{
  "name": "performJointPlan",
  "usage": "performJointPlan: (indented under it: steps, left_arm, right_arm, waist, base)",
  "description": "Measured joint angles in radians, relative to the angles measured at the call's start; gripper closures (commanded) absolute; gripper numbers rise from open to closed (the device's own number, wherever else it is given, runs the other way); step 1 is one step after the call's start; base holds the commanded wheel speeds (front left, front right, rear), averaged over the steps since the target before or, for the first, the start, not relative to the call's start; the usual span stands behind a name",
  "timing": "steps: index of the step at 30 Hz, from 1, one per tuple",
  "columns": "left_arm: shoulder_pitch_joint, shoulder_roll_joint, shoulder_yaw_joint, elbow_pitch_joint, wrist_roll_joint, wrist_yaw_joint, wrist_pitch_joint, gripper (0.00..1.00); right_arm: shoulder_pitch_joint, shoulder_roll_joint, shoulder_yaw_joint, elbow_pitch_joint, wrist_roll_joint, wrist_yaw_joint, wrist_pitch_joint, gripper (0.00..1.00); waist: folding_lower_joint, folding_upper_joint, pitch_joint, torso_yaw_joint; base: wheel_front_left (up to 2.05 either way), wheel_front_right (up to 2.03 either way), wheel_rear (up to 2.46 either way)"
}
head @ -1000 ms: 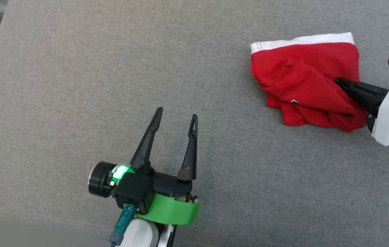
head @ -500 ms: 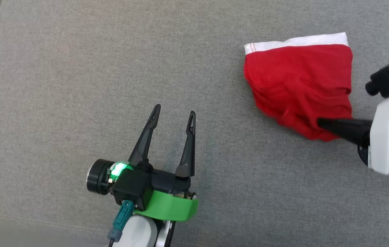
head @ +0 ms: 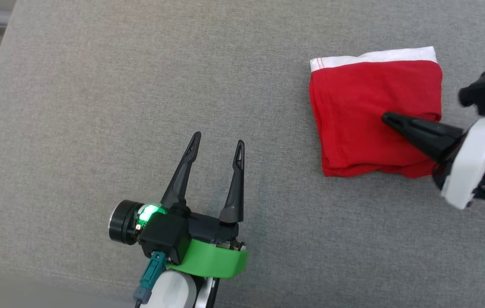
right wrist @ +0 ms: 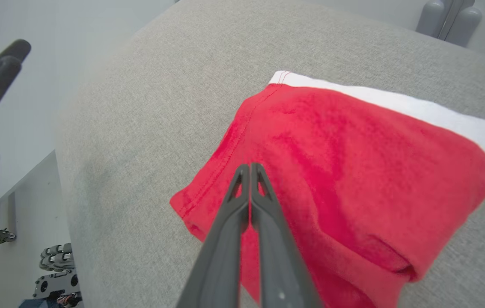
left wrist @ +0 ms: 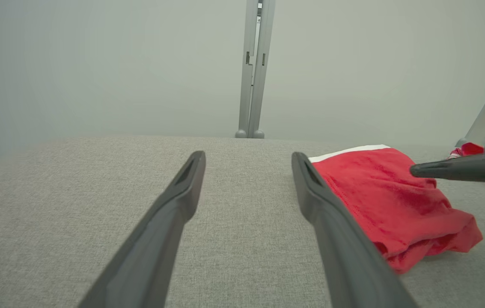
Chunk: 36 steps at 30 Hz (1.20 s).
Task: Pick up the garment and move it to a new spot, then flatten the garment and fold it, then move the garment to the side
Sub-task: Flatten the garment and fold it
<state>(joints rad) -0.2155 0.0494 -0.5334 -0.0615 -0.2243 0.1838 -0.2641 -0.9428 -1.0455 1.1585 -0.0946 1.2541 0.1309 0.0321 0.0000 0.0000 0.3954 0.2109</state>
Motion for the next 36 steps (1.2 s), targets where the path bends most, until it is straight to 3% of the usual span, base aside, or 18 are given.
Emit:
performJointPlan:
  steps: [5,13,17,18,19,20,23,24,29,36]
  left_arm:
    - [0.000,0.000,0.001,0.002,-0.001,0.000,0.000,0.00]
    - [0.015,0.000,0.023,0.009,0.023,-0.005,0.000,0.00]
    - [0.030,0.000,0.044,0.010,0.029,-0.008,0.000,0.00]
    - [0.037,0.000,0.054,0.010,0.030,-0.009,0.000,0.00]
    - [0.046,0.000,0.065,0.011,0.032,-0.009,0.000,0.00]
    - [0.055,0.000,0.076,0.011,0.032,-0.009,0.000,0.00]
    - [0.086,0.000,0.113,0.010,0.032,-0.013,0.000,0.00]
    - [0.096,0.000,0.129,0.008,0.031,-0.014,0.000,0.00]
    - [0.143,0.000,0.196,0.002,0.029,-0.034,0.000,0.00]
    - [0.215,0.000,0.253,-0.012,0.047,-0.058,0.000,0.00]
  right_arm:
    - [0.055,0.108,0.076,0.105,-0.059,0.000,-0.041,1.00]
    - [0.135,0.233,0.116,0.102,-0.043,0.000,-0.037,1.00]
    - [0.166,0.273,0.120,0.109,-0.081,0.000,-0.148,1.00]
    - [0.177,0.287,0.119,0.126,-0.099,0.000,-0.197,0.60]
    - [0.189,0.301,0.115,0.149,-0.113,0.000,-0.239,0.00]
    - [0.204,0.316,0.102,0.170,-0.122,0.000,-0.263,0.00]
    - [0.265,0.379,0.016,0.236,-0.159,0.000,-0.291,0.00]
    - [0.297,0.407,-0.058,0.248,-0.189,0.000,-0.291,0.00]
    - [0.485,0.538,-0.424,0.278,-0.478,0.000,-0.295,0.00]
    - [0.694,0.685,-0.731,0.250,-0.774,0.000,-0.295,0.00]
  waist:
    - [0.0000,0.0000,-0.003,0.017]
    - [0.0000,0.0000,-0.028,0.002]
    - [0.0000,0.0000,-0.052,-0.020]
    - [0.0000,0.0000,-0.060,-0.027]
    - [0.0000,0.0000,-0.068,-0.035]
    - [0.0000,0.0000,-0.075,-0.042]
    - [0.0000,0.0000,-0.098,-0.071]
    - [0.0000,0.0000,-0.106,-0.082]
    - [0.0000,0.0000,-0.144,-0.140]
    - [0.0000,0.0000,-0.213,-0.195]
  base:
    - [0.00,0.00,0.00]
    - [0.00,0.00,0.00]
    - [0.00,0.00,0.00]
    - [0.00,0.00,0.00]
    - [0.00,0.00,0.00]
    - [0.00,0.00,0.00]
    - [0.00,0.00,0.00]
    - [0.00,0.00,0.00]
    - [0.00,0.00,0.00]
    - [0.00,0.00,0.00]
